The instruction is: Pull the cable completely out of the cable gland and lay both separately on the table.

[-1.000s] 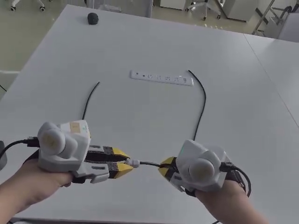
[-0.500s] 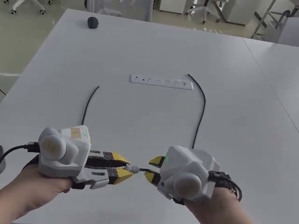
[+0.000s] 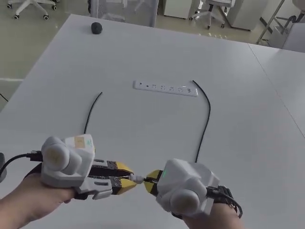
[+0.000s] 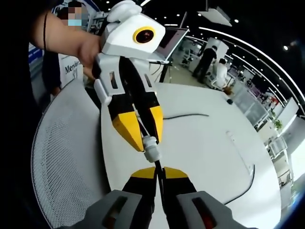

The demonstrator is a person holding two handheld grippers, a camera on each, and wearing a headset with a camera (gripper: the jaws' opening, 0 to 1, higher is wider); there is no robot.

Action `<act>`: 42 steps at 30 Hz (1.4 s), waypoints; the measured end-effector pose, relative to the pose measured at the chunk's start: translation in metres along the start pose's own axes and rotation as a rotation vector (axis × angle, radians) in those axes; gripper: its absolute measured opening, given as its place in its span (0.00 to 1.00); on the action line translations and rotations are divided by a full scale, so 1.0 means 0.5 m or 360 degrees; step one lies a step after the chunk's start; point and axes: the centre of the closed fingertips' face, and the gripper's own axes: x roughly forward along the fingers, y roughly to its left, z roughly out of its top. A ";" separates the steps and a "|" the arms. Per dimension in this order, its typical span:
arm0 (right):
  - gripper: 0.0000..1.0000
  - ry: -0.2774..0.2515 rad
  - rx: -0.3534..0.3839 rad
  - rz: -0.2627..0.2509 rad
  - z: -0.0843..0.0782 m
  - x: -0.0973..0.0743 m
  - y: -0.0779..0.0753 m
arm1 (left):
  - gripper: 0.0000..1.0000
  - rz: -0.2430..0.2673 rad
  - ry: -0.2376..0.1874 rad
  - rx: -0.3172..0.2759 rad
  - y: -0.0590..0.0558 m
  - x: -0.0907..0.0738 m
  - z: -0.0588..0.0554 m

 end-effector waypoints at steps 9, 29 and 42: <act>0.00 -0.0009 0.0094 0.0010 -0.007 0.000 0.001 | 0.15 0.0001 0.0007 0.0002 -0.003 0.003 0.001; 0.00 0.0003 0.0247 0.0004 -0.038 0.000 -0.011 | 0.15 0.0028 -0.0002 -0.0020 -0.001 0.006 0.001; 0.00 0.0050 0.0405 -0.0033 -0.071 0.000 -0.022 | 0.15 0.0040 -0.0015 -0.0033 -0.003 0.006 0.002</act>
